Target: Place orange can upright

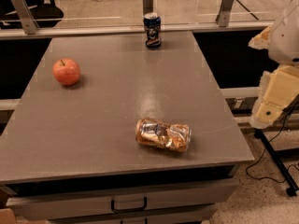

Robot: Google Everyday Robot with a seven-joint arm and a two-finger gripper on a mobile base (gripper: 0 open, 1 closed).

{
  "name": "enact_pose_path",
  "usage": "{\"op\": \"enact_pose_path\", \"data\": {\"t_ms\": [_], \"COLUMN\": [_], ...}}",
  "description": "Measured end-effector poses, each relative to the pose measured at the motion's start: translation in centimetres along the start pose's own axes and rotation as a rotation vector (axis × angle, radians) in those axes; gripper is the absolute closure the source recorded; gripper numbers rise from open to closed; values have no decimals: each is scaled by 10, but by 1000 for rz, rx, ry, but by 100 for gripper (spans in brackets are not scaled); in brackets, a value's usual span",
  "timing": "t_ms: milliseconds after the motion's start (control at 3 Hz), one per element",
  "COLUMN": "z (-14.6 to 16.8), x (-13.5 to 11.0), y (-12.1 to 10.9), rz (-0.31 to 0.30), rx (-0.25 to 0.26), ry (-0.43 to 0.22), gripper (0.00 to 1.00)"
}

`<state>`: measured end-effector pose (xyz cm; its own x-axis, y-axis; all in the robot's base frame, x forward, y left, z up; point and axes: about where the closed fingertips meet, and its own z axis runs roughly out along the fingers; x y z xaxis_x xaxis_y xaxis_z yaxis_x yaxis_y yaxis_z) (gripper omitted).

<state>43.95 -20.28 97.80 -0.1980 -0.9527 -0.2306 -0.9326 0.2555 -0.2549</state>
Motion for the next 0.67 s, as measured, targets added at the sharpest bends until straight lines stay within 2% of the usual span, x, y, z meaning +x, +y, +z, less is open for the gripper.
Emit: {"op": "enact_pose_path", "data": {"t_ms": [667], "z": [63], "x": [-55], "y": [26], "rz": [-53], "rx": [-78], "ry": [-30], "gripper": [0]}}
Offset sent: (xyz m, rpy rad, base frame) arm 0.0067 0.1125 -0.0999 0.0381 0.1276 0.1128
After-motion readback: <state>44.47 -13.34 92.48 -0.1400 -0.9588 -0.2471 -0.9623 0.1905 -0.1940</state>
